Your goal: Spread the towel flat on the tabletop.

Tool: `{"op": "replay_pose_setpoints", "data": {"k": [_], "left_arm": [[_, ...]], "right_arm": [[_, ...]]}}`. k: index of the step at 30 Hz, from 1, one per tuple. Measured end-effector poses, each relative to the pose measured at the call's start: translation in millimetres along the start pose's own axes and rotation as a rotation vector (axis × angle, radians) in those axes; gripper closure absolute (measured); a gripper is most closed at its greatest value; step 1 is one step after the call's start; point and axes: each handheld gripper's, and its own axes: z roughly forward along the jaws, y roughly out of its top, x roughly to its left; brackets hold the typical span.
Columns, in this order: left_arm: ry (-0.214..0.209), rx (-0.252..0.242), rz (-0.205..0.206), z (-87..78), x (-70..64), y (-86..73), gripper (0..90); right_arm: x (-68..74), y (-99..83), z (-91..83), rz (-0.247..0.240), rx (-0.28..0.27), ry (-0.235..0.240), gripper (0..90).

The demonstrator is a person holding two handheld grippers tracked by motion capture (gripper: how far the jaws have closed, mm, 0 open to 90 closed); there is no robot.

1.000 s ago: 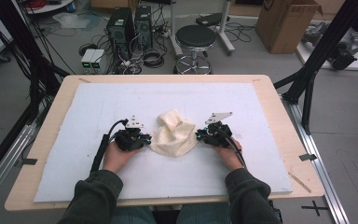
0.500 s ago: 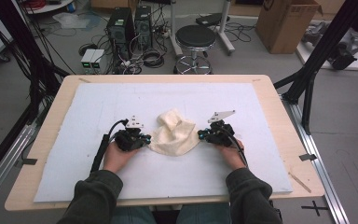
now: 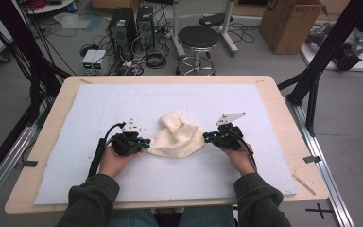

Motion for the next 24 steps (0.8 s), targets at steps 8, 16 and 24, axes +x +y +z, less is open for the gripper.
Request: {"op": "replay_pose_setpoints", "data": {"k": [8, 16, 24], "left_arm": [[-0.003, -0.025, 0.017, -19.7, -8.4, -1.6, 88.2], [-0.005, -0.044, 0.048, -37.2, -20.2, -6.0, 88.2], [-0.004, -0.052, 0.062, -52.1, -30.8, -14.1, 88.2]], "right_arm": [[12.7, -1.8, -8.9, -0.034, -0.005, 0.008, 85.9], [30.0, -5.8, -25.9, -0.071, -0.024, 0.024, 86.0], [48.4, -17.3, -45.9, -0.103, -0.039, 0.032, 85.9]]}}
